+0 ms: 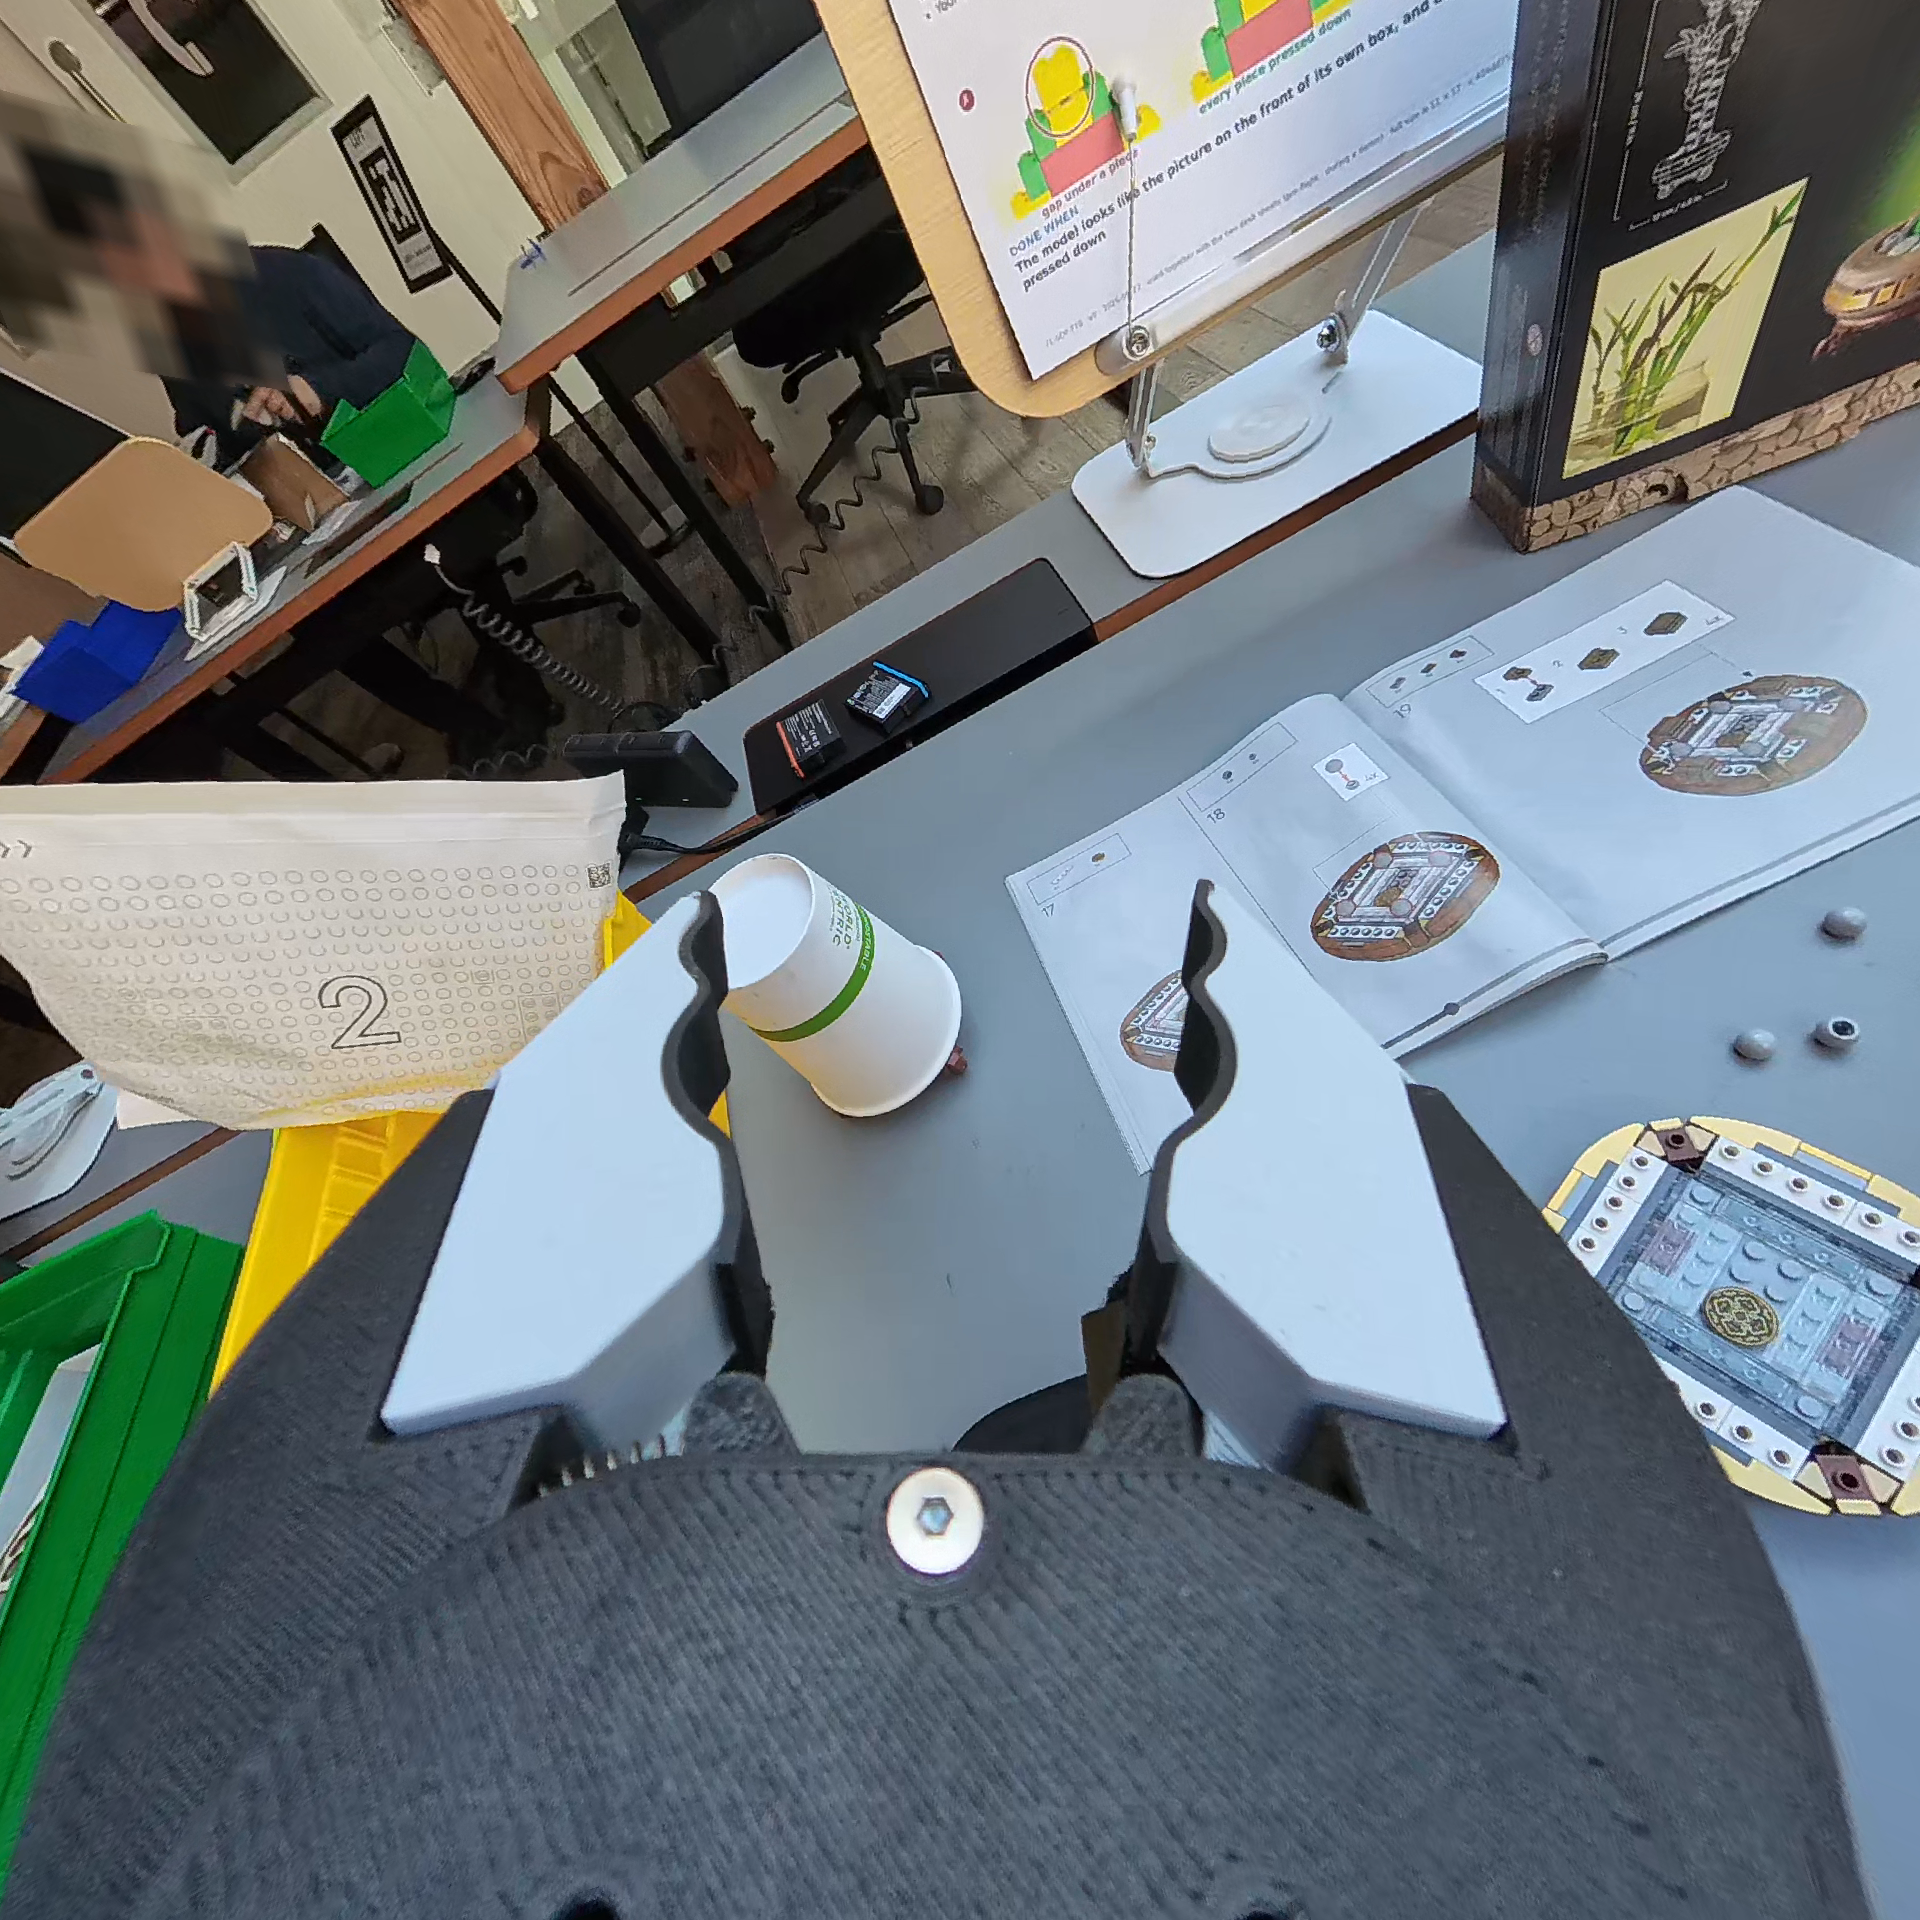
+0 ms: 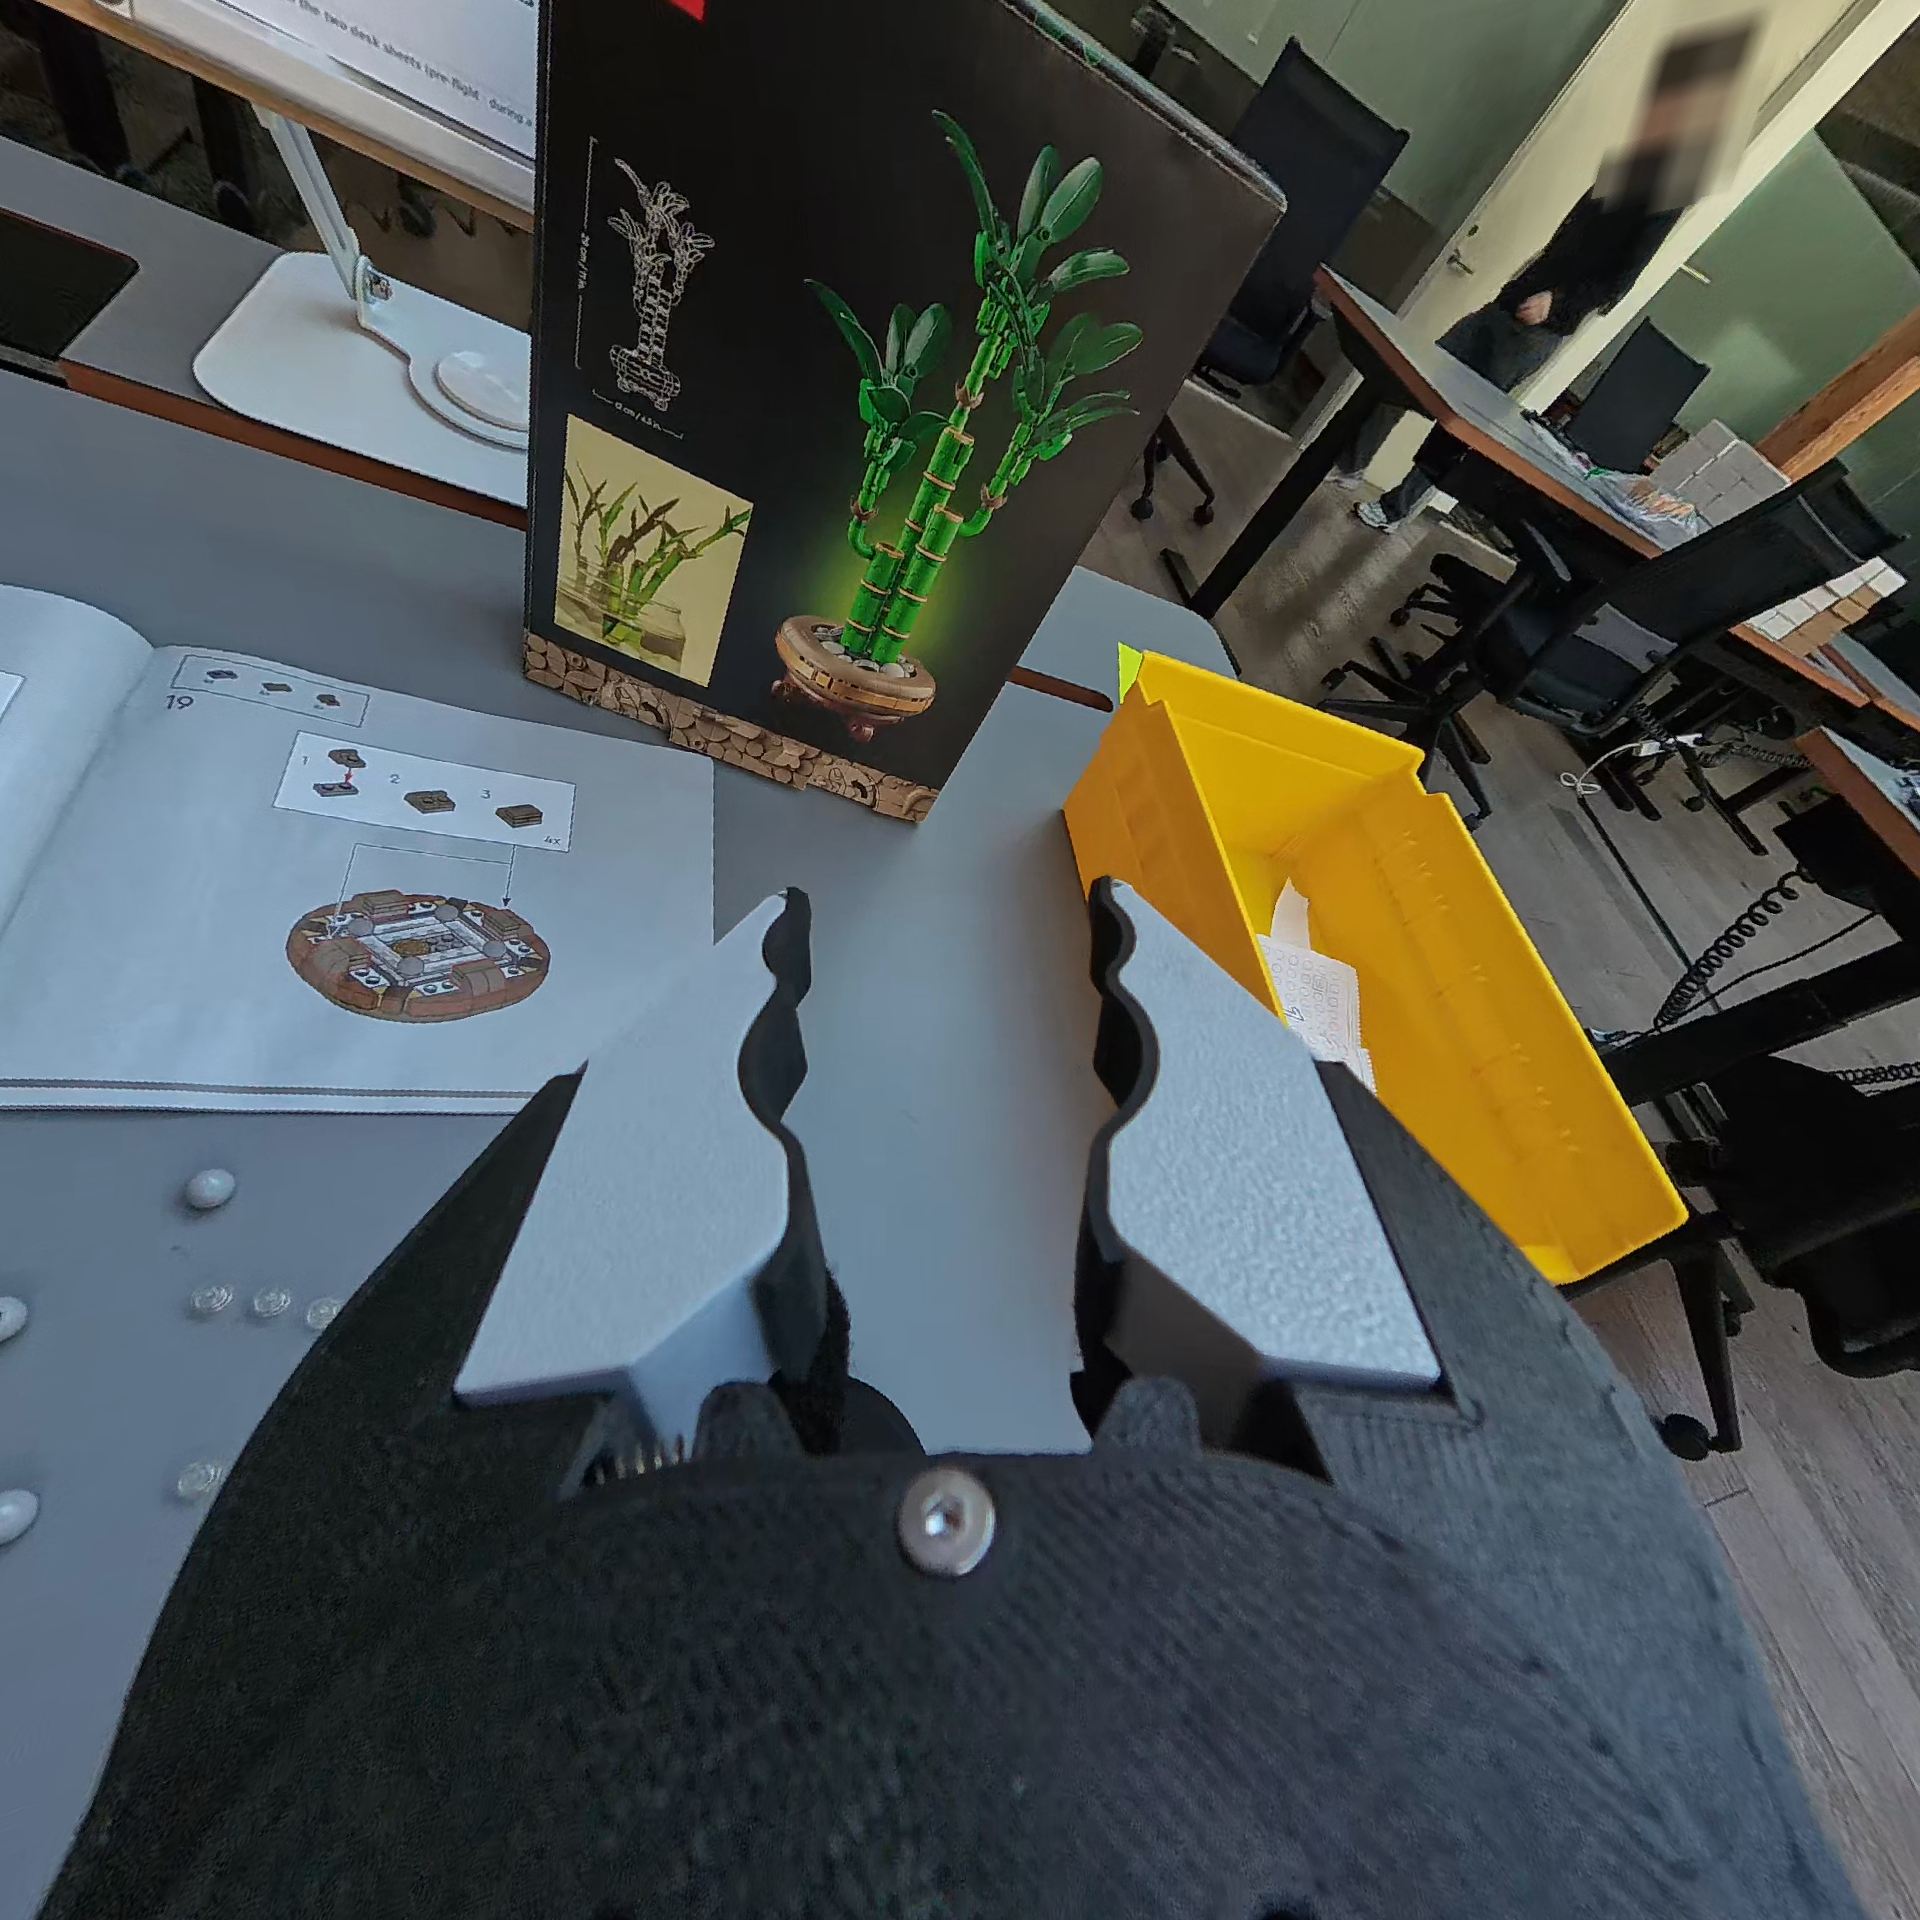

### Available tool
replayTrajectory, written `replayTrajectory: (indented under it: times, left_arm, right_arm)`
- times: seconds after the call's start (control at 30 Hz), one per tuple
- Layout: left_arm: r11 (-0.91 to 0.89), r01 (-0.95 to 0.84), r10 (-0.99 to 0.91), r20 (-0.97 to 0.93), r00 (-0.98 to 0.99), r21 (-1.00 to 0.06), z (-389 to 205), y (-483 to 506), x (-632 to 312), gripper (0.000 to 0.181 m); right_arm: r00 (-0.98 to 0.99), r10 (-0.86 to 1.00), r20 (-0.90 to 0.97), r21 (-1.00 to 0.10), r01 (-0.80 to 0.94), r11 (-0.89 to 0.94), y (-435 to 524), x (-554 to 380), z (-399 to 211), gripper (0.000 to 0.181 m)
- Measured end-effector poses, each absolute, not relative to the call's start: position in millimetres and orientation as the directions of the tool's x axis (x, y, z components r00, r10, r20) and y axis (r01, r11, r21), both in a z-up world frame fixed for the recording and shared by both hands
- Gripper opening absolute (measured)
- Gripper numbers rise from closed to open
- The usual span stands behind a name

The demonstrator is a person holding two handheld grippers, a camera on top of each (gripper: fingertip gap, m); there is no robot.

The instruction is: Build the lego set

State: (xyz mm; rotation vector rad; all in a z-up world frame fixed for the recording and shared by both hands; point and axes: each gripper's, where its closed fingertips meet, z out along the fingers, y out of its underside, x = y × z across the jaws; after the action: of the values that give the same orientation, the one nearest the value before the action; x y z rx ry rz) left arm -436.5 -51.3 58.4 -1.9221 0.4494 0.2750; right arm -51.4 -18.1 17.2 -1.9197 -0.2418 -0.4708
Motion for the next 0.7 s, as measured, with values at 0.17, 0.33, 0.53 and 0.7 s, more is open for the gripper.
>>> replayTrajectory:
  times: [0.17,0.33,0.53,0.7]
  left_arm:
    - [-0.342,-0.439,-0.185,-0.399,0.898,-0.83,58,-51,-434,0.089]
    - [-0.344,-0.429,-0.22,-0.372,0.902,-0.835,55,-52,-425,0.089]
    - [-0.269,-0.27,-0.381,-0.155,0.911,-0.925,30,-72,-410,0.08]
    - [-0.166,-0.143,-0.491,-0.044,0.87,-0.976,9,-116,-391,0.073]
  right_arm:
    - [0.902,-0.05,0.428,-0.841,0.378,-0.388,-18,-50,16,0.054]
    - [0.907,-0.038,0.42,-0.841,0.373,-0.391,-18,-48,13,0.055]
    - [0.832,0.535,0.145,-0.833,0.394,-0.388,-24,-124,-30,0.049]
    - [0.61,0.784,0.116,-0.702,0.609,-0.37,-35,-147,-94,0.031]
